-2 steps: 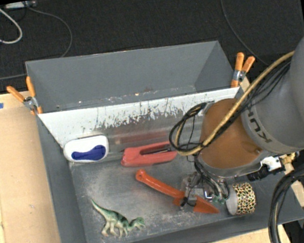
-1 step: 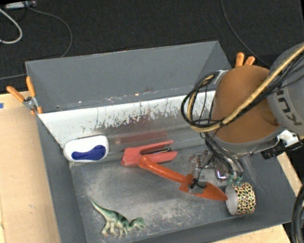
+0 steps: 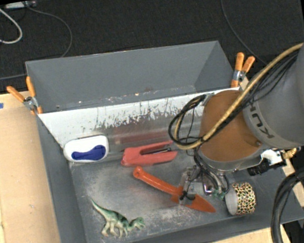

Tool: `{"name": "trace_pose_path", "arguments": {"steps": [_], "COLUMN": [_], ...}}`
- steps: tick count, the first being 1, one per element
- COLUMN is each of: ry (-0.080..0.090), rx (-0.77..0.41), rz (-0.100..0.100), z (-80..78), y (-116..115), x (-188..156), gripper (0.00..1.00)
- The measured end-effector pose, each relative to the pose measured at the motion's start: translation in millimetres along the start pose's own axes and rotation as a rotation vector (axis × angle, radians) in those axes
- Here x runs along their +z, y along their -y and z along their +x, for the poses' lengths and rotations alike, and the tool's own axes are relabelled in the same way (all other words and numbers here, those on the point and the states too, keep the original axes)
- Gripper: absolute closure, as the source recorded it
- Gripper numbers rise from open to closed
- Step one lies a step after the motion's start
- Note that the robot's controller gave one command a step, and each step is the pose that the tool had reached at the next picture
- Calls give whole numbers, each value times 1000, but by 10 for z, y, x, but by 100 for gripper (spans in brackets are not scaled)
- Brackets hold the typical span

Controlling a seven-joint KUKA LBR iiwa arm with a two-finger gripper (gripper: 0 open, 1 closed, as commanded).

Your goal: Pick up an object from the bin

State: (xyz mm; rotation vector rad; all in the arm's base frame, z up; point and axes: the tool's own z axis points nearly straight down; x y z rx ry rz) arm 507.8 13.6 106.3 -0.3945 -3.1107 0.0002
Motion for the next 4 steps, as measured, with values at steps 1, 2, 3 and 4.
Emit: {"name": "trace_pose_path", "arguments": {"steps": [1, 2, 3, 4], "ry": [-4, 2, 1, -2], "rx": [-26, -2, -14, 0], "rz": [1, -1, 0, 0], "z": [49, -83, -105, 135], "y": [-101, 6, -33, 188], "x": [-670, -1550, -1362, -350], "gripper": [100, 100, 100, 100]}}
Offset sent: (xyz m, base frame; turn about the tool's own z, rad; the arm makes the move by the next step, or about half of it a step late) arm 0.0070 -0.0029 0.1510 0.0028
